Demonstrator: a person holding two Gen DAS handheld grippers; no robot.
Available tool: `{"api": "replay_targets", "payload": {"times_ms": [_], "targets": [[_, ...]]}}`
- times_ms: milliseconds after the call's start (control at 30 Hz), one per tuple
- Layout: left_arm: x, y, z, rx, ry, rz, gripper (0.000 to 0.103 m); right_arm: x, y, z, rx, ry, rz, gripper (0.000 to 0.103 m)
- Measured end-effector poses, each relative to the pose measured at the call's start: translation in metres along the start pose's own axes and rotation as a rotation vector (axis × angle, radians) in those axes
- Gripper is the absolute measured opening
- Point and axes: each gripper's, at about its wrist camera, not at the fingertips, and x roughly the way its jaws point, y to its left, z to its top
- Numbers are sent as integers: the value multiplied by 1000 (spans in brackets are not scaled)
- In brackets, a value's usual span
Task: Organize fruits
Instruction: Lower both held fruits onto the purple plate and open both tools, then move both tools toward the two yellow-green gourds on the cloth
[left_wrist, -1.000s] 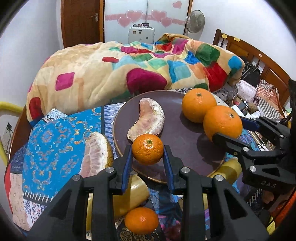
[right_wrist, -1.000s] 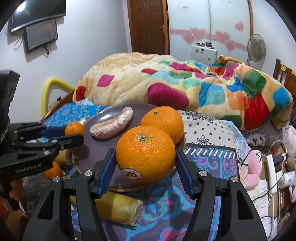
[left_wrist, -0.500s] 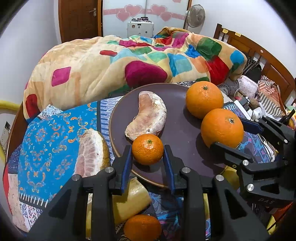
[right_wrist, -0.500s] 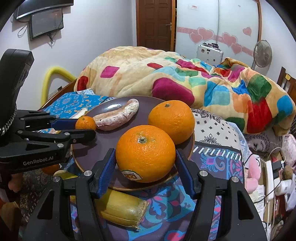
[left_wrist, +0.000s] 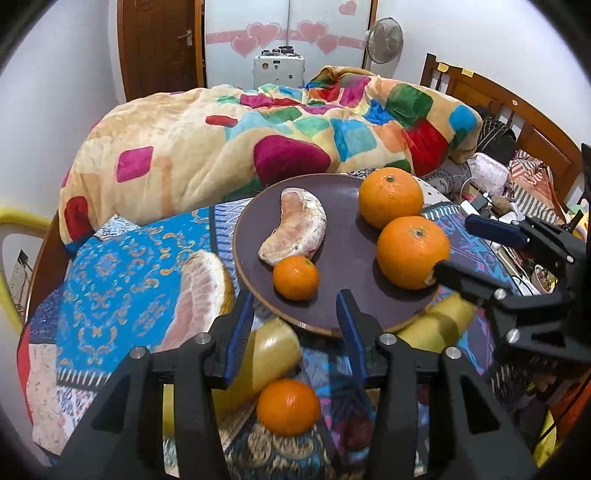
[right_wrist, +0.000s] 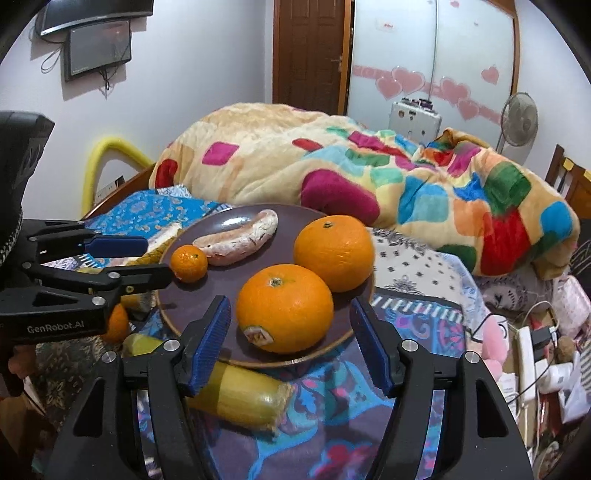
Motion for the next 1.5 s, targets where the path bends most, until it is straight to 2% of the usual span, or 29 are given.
{"api": "replay_targets", "payload": {"times_ms": [133,433,533,733,1133,1267,1500], "targets": [[-15,0,-14,16,-1,18,56,-17,-4,-10,1,-12,-28,64],[-17,-3,-39,37,54,39,58,-22,-22,-35,30,27,-98,66],[-13,-11,-41,68,64,31,60,-12,-25,-39,36,51,-106,66],[-10,-20,-39,100,62,73,60,-11,-31,-48,55,59,-77,66],[4,-47,-25,114,55,29,60,-46,-40,-83,64,58,-81,66],[-9,-36,-21,73,28,4,60,-53,-43,-82,78,54,-48,66],[-37,13,-28,20,-6,62,60,-61,-22,-65,36,-11,15,66]]}}
